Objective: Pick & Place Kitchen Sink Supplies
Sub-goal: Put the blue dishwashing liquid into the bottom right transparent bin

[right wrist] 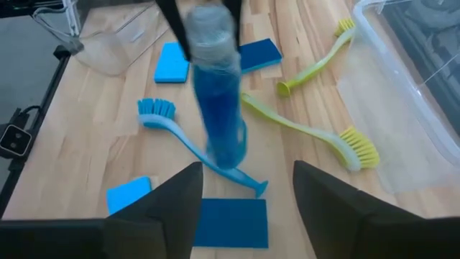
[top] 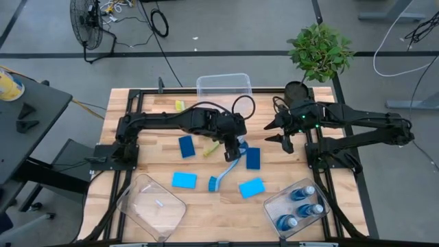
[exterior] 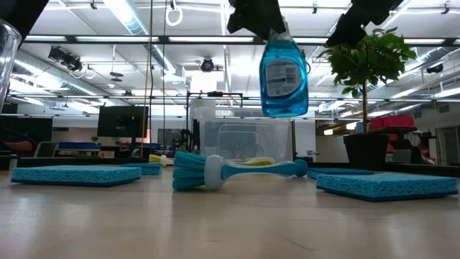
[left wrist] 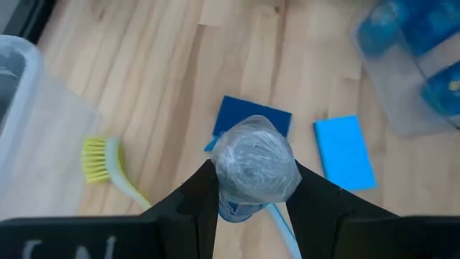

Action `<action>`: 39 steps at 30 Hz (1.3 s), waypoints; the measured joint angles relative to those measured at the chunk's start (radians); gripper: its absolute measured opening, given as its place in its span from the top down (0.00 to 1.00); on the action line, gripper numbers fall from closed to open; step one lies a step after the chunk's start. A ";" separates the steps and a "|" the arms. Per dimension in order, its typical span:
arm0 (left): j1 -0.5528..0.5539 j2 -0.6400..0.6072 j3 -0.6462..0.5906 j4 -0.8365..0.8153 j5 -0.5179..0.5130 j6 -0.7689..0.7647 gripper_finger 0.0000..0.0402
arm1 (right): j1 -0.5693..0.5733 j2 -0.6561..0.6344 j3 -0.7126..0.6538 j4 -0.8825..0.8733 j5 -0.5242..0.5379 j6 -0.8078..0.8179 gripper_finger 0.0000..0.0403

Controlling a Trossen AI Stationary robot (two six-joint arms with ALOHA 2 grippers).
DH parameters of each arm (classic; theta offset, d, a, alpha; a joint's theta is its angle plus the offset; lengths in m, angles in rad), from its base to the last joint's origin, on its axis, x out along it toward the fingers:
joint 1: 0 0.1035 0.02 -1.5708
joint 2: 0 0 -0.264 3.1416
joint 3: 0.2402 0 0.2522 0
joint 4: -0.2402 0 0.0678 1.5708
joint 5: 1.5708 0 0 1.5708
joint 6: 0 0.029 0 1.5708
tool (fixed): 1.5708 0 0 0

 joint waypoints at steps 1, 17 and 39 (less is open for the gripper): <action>0.002 0.003 -0.005 0.005 -0.002 -0.002 0.65 | 0.000 0.000 0.000 0.000 0.000 -0.001 0.46; 0.009 0.014 -0.074 0.248 0.028 -0.076 0.65 | 0.000 0.000 0.000 -0.016 -0.049 0.044 0.47; 0.022 0.014 -0.075 0.426 0.044 -0.129 0.65 | 0.028 -0.001 0.000 -0.007 -0.051 0.045 0.47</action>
